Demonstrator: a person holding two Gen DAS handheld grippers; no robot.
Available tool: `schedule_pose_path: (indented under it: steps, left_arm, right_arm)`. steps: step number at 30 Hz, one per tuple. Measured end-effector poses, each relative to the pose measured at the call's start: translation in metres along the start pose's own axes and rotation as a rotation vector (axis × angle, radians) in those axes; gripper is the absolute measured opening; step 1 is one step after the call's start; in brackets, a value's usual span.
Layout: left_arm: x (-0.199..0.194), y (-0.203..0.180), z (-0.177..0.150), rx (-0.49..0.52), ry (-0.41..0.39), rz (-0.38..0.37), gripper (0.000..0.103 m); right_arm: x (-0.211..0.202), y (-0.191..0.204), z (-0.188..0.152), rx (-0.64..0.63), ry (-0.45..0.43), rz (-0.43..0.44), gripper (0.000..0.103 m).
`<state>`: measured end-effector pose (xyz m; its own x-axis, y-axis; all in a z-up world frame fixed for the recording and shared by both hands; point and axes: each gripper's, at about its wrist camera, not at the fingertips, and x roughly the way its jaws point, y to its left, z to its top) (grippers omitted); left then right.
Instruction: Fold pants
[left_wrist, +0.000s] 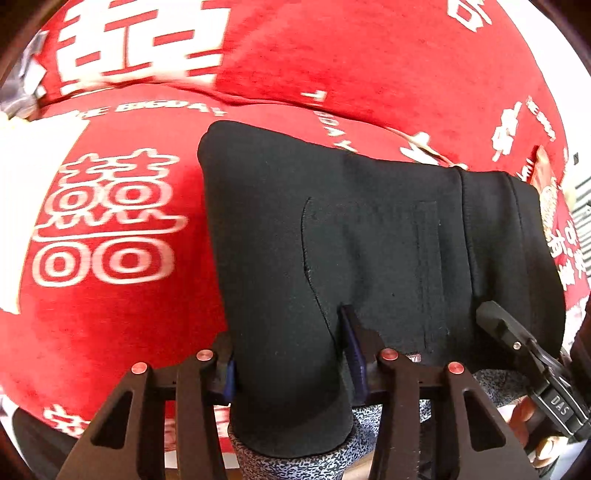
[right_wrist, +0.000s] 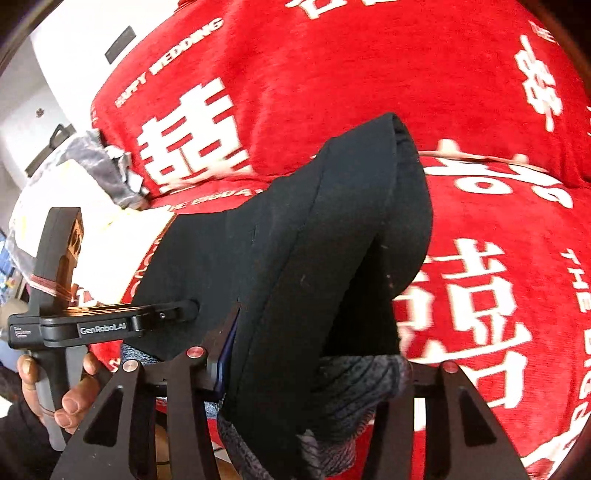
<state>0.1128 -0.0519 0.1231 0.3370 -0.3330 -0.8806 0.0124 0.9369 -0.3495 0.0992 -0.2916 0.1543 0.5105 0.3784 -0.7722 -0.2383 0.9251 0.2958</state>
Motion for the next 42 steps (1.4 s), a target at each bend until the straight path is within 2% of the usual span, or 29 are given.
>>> schedule_pose_path:
  steps: [7,13,15,16,18,20,22,24,26,28,30,32,35,38,42]
  left_arm:
    - [-0.005,0.056,0.004,-0.037,0.017,0.080,0.047]
    - [0.013,0.086,0.004,-0.084,0.048,0.052,0.048]
    - [0.026,0.095,0.000,-0.097,0.064,0.043,0.058]
    - [0.029,0.098,-0.002,-0.100,0.058,0.039,0.061]
    - [0.029,0.102,-0.004,-0.103,0.049,0.030,0.074]
    - [0.027,0.106,-0.006,-0.102,0.052,0.035,0.079]
    - [0.018,0.108,-0.007,-0.094,0.040,0.065,0.079]
    - [0.008,0.105,-0.006,-0.086,0.024,0.102,0.079]
    - [-0.007,0.094,-0.008,-0.055,-0.013,0.151,0.079]
    - [-0.019,0.078,-0.011,-0.015,-0.051,0.155,0.079]
    - [-0.028,0.059,-0.019,0.034,-0.085,0.124,0.079]
    - [-0.028,0.046,-0.027,0.074,-0.094,0.100,0.079]
    - [-0.005,0.037,-0.035,0.116,-0.050,0.120,0.079]
    - [0.014,0.036,-0.038,0.137,-0.034,0.160,0.080]
    - [0.012,0.035,-0.039,0.154,-0.033,0.151,0.081]
  right_arm:
    - [0.047,0.045,-0.002,0.012,0.074,0.051,0.053]
    - [0.077,0.044,-0.006,0.015,0.114,0.046,0.055]
    - [0.090,0.033,-0.009,0.025,0.138,0.025,0.060]
    - [0.094,0.026,-0.012,0.039,0.147,0.024,0.068]
    - [0.098,0.009,-0.018,0.089,0.164,0.028,0.082]
    - [0.097,-0.002,-0.020,0.125,0.180,0.042,0.084]
    - [0.089,-0.003,-0.020,0.119,0.174,0.036,0.085]
    - [0.074,0.003,-0.019,0.085,0.148,-0.020,0.085]
    - [0.053,0.018,-0.016,0.019,0.082,-0.132,0.086]
    - [0.032,0.039,-0.016,-0.082,0.007,-0.232,0.086]
    - [0.014,0.061,-0.019,-0.188,-0.050,-0.282,0.086]
    - [0.006,0.085,-0.027,-0.287,-0.072,-0.259,0.086]
    - [0.012,0.107,-0.045,-0.407,-0.032,-0.201,0.086]
    - [0.033,0.103,-0.057,-0.401,0.049,-0.201,0.086]
    - [0.053,0.089,-0.065,-0.370,0.096,-0.226,0.088]
